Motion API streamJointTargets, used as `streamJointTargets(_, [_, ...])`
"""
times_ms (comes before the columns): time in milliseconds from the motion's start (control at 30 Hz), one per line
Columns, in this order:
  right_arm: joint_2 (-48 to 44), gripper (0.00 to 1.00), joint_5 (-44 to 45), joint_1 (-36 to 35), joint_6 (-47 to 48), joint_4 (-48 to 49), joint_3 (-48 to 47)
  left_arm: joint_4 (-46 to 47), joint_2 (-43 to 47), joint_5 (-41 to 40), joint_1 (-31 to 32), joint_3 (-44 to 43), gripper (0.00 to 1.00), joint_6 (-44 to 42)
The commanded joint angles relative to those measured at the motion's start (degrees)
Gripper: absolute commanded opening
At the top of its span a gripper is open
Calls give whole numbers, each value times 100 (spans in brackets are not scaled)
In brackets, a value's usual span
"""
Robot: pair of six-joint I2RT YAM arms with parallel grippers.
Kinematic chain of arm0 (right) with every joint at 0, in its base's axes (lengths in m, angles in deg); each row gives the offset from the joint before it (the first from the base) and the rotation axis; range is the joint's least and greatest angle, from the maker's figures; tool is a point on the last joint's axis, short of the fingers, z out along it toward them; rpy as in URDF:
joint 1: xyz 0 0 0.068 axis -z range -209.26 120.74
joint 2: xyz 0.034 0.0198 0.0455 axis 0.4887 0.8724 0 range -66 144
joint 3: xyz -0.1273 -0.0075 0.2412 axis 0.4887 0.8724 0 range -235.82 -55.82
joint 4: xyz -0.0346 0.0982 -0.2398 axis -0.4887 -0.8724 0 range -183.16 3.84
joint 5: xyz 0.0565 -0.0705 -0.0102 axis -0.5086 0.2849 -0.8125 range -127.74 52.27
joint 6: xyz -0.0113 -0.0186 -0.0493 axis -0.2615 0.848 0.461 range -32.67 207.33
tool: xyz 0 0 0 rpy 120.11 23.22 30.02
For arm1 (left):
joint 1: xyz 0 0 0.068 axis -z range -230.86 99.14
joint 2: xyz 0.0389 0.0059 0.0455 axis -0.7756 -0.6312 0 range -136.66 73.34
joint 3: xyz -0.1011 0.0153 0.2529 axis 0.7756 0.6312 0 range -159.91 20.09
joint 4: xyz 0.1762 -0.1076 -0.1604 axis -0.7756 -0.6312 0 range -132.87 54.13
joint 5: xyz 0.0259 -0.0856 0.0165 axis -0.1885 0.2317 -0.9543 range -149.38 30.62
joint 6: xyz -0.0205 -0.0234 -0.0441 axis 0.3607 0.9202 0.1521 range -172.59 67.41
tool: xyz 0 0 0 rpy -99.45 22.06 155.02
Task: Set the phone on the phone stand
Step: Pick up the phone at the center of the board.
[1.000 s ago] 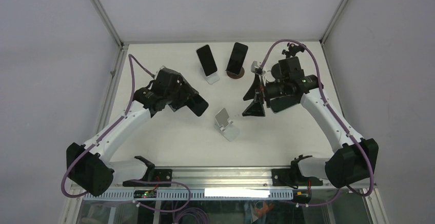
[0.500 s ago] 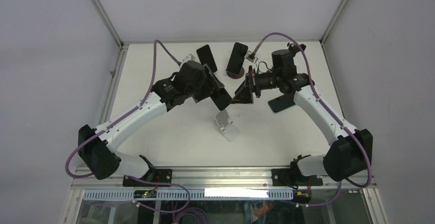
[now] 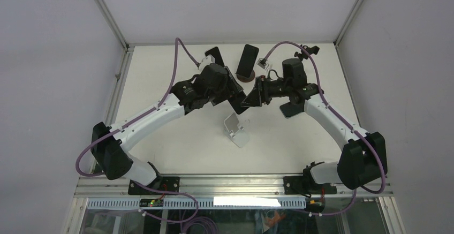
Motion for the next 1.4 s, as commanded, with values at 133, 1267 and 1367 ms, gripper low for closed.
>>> streamJointTargets(133, [-87,9,125,12,-769,942,244,481,-68,-548,313,-475,35,-34])
streamJointTargets(1267, [-822,0,-2153,836,-193,2075,1311,3888,3454,689,352,3236,98,-2579])
streamJointTargets(1367, [-870,0,-2213,947,-122,2047,1376,4135,3636,821,353,3512,98,-2734])
